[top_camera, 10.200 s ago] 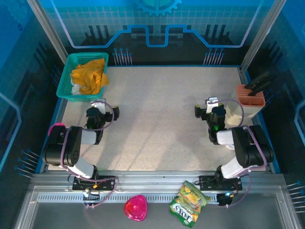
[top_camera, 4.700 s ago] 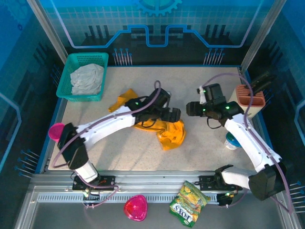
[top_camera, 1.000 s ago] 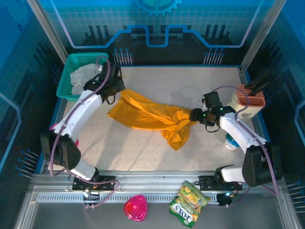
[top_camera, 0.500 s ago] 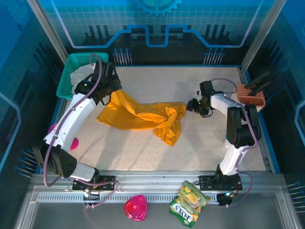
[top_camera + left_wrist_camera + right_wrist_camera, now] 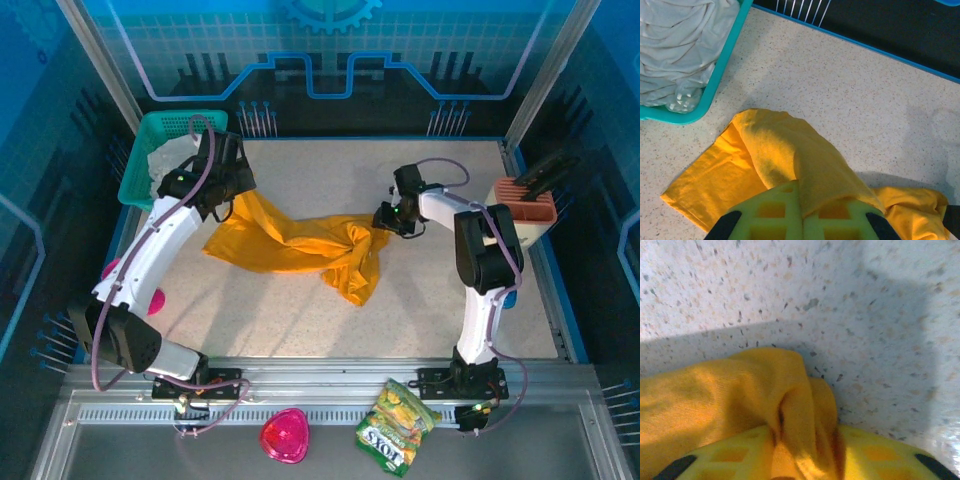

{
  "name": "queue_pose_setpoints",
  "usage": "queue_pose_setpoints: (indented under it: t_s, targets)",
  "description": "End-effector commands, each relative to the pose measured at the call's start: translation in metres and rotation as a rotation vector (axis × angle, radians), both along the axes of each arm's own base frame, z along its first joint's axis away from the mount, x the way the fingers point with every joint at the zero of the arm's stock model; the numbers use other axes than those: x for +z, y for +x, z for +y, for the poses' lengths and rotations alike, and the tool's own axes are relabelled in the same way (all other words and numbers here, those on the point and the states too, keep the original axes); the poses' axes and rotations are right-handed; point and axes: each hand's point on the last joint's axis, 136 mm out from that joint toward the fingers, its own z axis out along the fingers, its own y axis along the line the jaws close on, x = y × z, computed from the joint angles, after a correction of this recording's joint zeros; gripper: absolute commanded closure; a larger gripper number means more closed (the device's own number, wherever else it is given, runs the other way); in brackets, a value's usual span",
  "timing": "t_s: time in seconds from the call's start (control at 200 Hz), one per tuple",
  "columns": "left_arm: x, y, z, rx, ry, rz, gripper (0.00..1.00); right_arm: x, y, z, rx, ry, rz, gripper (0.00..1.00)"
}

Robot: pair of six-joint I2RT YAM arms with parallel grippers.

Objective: Fold and stack the t-shirts

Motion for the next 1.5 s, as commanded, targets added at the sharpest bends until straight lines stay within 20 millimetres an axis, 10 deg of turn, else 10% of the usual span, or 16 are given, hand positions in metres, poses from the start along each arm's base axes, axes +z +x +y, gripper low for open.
queue_pose_setpoints:
  t_s: [0.0,0.13,0.31,0.696,1.001,1.111,1.216,1.496]
  targets:
    - [0.006,-0.006,0.001,-0.021,0.006,-0.004,1.00,-0.012,-0.013,0.015,0.037,0.038,0.069,0.93]
    - [0.015,-0.012,-0.001,-0.037,-0.011,-0.014,1.00,0.021,-0.011,0.013,0.075,0.013,-0.010,1.00]
    - [0.062,-0.010,-0.012,-0.109,-0.046,-0.089,1.00,0.121,0.011,-0.007,0.123,-0.114,-0.264,1.00]
    - [0.139,0.093,-0.032,-0.184,0.019,-0.263,1.00,0.336,0.116,-0.064,0.049,-0.217,-0.684,1.00]
    - [0.204,0.061,-0.028,-0.206,-0.002,-0.436,1.00,0.476,0.044,-0.068,0.039,-0.187,-1.074,1.00]
    - [0.200,0.032,-0.023,-0.206,-0.020,-0.479,1.00,0.471,0.008,-0.074,0.020,-0.186,-1.157,1.00]
    - [0.163,0.011,-0.016,-0.195,-0.028,-0.444,1.00,0.417,-0.014,-0.073,0.036,-0.170,-1.085,1.00]
    - [-0.034,-0.043,-0.006,-0.104,-0.148,-0.174,1.00,0.222,-0.085,-0.024,0.134,0.054,-0.756,1.00]
